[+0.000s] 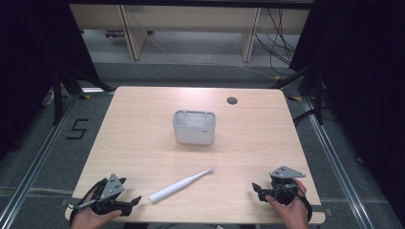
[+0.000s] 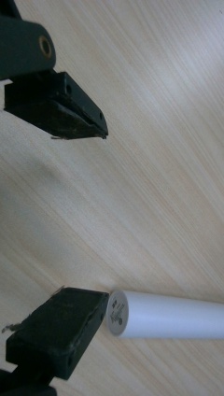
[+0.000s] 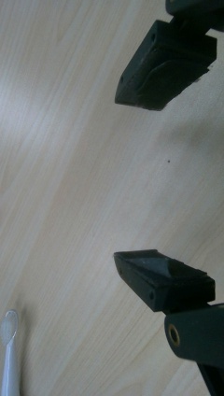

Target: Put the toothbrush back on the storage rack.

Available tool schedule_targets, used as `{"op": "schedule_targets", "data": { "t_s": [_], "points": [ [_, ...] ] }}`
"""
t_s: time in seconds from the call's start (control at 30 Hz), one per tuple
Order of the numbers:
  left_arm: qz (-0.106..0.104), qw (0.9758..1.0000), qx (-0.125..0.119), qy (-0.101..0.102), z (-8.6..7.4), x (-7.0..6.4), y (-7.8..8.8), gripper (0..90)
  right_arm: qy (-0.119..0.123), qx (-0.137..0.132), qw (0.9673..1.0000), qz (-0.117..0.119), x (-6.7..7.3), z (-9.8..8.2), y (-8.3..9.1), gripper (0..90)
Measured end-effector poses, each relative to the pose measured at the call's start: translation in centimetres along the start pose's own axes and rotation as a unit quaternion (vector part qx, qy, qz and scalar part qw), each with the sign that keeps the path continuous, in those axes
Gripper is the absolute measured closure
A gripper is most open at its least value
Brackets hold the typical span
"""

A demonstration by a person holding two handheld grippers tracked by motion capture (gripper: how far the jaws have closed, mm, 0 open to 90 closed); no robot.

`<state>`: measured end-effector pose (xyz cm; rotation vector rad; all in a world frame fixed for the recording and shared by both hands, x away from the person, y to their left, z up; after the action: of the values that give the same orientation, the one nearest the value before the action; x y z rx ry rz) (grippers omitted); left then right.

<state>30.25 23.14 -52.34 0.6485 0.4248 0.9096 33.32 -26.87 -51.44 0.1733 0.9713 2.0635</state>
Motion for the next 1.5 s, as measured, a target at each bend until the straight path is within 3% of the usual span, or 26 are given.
{"op": "schedule_targets", "data": {
  "t_s": [0.03,0.07,0.1,0.17,0.23,0.27,0.3,0.37,0.4,0.47,0.5,0.53,0.57,0.6,0.63,0.7,0.83,0.87,0.97,1.03,1.1,1.13,1.17,1.23,1.3,1.5],
  "points": [
    [-0.002,1.0,-0.005,0.008,0.0,-0.1,0.0,16.6,-0.001,0.001,1.0,0.001,0.0,0.0,0.0,20.9],
    [0.001,1.0,0.005,-0.006,0.0,0.1,0.1,16.6,0.003,0.002,1.0,0.002,0.0,0.0,0.0,20.9],
    [0.001,1.0,0.005,-0.006,0.0,0.1,0.1,16.6,0.003,0.002,1.0,0.002,0.0,0.0,0.0,20.9],
    [0.001,1.0,0.002,0.003,0.0,-0.1,0.1,16.6,0.008,0.0,1.0,0.004,-0.1,0.0,-0.1,21.0],
    [0.0,1.0,-0.001,0.002,0.0,0.0,0.0,16.6,-0.006,0.005,0.9999,0.013,0.1,0.0,-0.1,21.0],
    [-0.002,1.0,0.001,0.003,0.0,0.0,0.0,16.5,0.008,0.001,1.0,0.004,-0.1,0.0,-0.1,21.0],
    [-0.004,1.0,-0.003,0.002,0.1,-0.1,0.0,16.5,-0.008,0.002,0.9999,0.009,0.2,0.0,-0.1,21.1],
    [-0.005,1.0,0.0,-0.001,0.1,-0.1,0.0,16.5,-0.004,0.002,0.9999,0.011,0.1,0.0,-0.1,21.2],
    [-0.008,0.9999,0.001,0.007,0.1,-0.2,-0.1,16.5,-0.003,0.007,0.9999,0.01,0.1,0.0,-0.1,21.2],
    [-0.01,0.9999,0.006,0.002,0.2,0.0,0.0,16.1,0.007,-0.003,0.9999,0.014,0.0,0.0,-0.2,21.2],
    [-0.018,0.9996,-0.013,0.019,0.3,-0.3,-0.2,16.1,0.007,-0.003,0.9999,0.014,0.0,0.0,-0.2,21.2],
    [-0.018,0.9997,-0.004,0.014,0.4,-0.3,0.0,16.0,0.008,-0.003,0.9999,0.015,0.0,0.0,-0.2,21.3],
    [-0.029,0.9993,-0.016,0.018,0.6,-0.5,-0.2,15.7,0.002,0.007,0.9999,0.012,0.1,0.0,-0.1,21.3],
    [-0.033,0.9992,-0.013,0.019,0.9,-0.7,-0.3,15.6,-0.007,0.008,0.9998,0.015,0.1,0.0,-0.2,21.3],
    [-0.033,0.9992,-0.013,0.019,0.9,-0.7,-0.3,15.6,0.0,0.007,0.9998,0.02,0.1,-0.1,-0.3,21.3],
    [-0.037,0.9992,-0.013,0.009,1.6,-1.1,-0.4,15.6,-0.013,0.008,0.9998,0.012,0.4,0.0,-0.2,21.3],
    [-0.042,0.9988,-0.023,0.013,2.4,-1.7,-0.3,15.5,0.009,0.011,0.9998,0.01,0.1,0.0,-0.3,21.3],
    [-0.044,0.9989,-0.017,0.008,3.2,-2.0,-0.1,15.5,-0.006,0.012,0.9998,0.017,0.4,-0.1,-0.3,21.3],
    [-0.047,0.9989,-0.008,0.002,3.8,-2.3,0.1,15.6,0.006,0.012,0.9997,0.022,0.3,0.0,-0.4,21.3],
    [-0.051,0.9987,-0.01,0.003,4.5,-2.7,0.3,16.1,0.001,0.014,0.9997,0.021,0.4,0.0,-0.4,21.4],
    [-0.047,0.9988,-0.01,-0.006,5.3,-3.1,0.6,17.8,-0.008,0.016,0.9997,0.015,0.7,0.0,-0.4,21.3],
    [-0.048,0.9987,-0.008,-0.016,6.2,-3.5,0.8,17.9,-0.008,0.022,0.9994,0.024,0.7,0.1,-0.4,21.3],
    [-0.048,0.9987,-0.008,-0.016,6.2,-3.5,0.8,18.1,-0.008,0.022,0.9994,0.024,0.7,0.1,-0.4,21.3],
    [-0.05,0.998,-0.015,-0.035,7.3,-4.0,1.0,18.8,0.009,0.019,0.9994,0.028,0.7,0.1,-0.6,21.3],
    [-0.05,0.9974,0.001,-0.052,8.3,-4.7,0.8,19.6,0.006,0.023,0.9994,0.024,0.8,0.1,-0.5,21.4],
    [-0.055,0.9954,0.029,-0.073,9.0,-6.0,-0.4,23.1,0.003,0.023,0.9994,0.025,0.9,0.1,-0.4,21.3]
  ]
}}
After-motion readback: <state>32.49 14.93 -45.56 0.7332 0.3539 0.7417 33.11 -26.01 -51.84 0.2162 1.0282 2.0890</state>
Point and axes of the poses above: each handheld gripper's, and its own axes: y roughly backward along the jaws, z roughly out of its top, x roughly to its left, the point moved 3 cm from there along -y, roughly forward along the jaws, and after that the axes turned 15 degrees about y, right-handed, at the moved point
